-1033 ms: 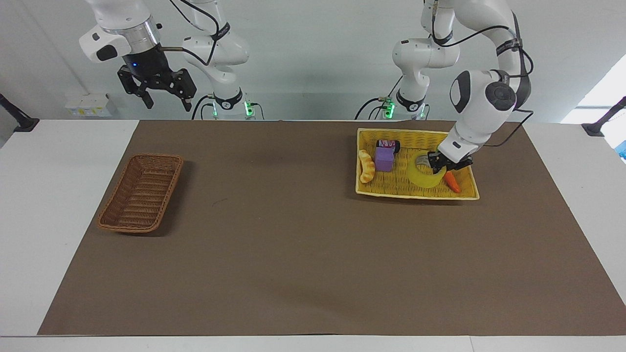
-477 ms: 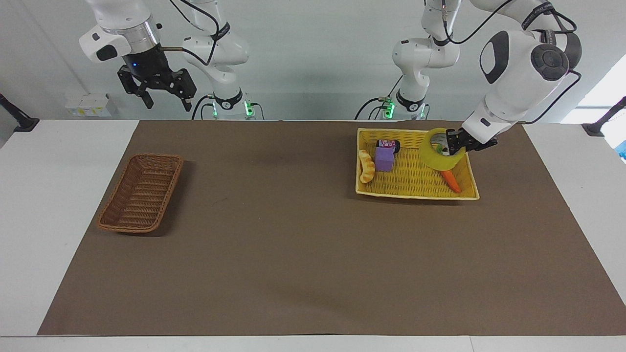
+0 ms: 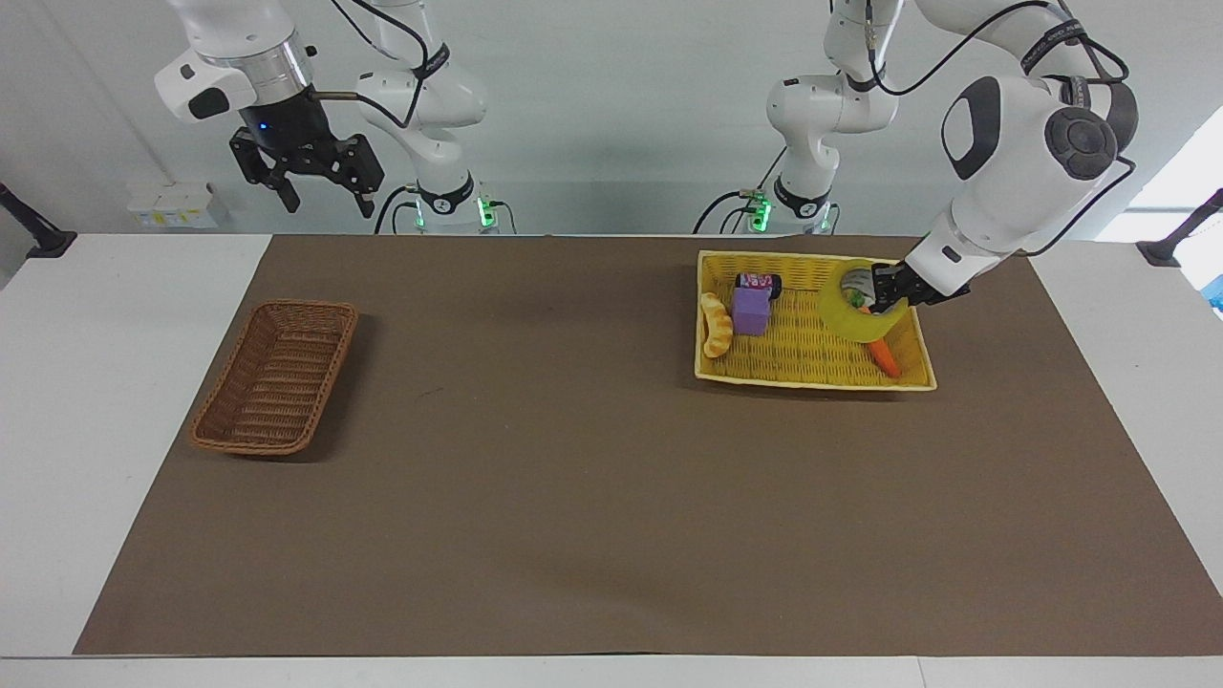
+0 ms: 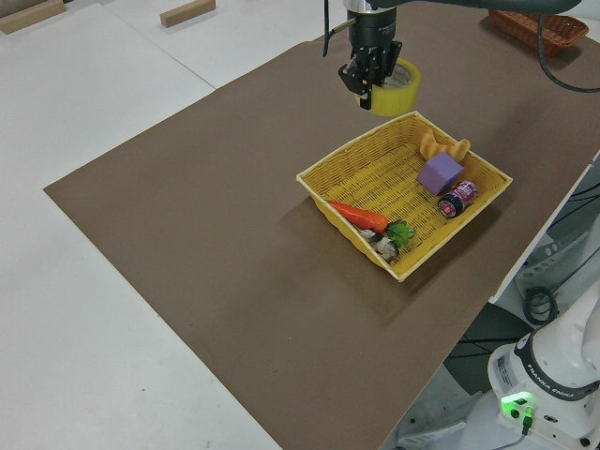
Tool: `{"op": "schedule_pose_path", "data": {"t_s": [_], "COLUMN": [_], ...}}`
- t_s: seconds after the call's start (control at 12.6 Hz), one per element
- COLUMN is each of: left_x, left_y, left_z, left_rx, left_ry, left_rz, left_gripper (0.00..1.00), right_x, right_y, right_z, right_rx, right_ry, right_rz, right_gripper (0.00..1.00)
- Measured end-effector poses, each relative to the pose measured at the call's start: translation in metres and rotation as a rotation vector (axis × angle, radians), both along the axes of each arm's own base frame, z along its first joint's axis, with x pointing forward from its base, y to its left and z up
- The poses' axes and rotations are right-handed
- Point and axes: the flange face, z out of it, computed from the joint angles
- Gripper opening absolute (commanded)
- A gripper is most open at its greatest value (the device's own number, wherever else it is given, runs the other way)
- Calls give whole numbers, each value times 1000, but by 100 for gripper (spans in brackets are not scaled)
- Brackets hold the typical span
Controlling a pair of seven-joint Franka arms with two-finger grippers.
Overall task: Move tape to another basket
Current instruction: 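Grasp the tape roll with the left gripper and lift it out, then carry the tape toward the right gripper while the right gripper reaches it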
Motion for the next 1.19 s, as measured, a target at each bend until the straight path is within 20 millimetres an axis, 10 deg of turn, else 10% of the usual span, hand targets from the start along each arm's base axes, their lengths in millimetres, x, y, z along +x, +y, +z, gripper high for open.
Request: {"op": "schedule_pose_path", "data": {"t_s": [0.48,1.19], "left_x": [-4,-37], "left_y": [-66,-200], "left_z": [-4,-3], "left_rx": [-186,-448], "left_ry": [2,1], "left_rz": [82,208], "left_gripper": [0,0], "right_x": [8,37], "right_y": [10,145], "right_z": [-13,-127], "right_rx": [117,695], "right_ry": [-29,-28], "right_rz": [6,-260], "right_gripper": [100,100]}}
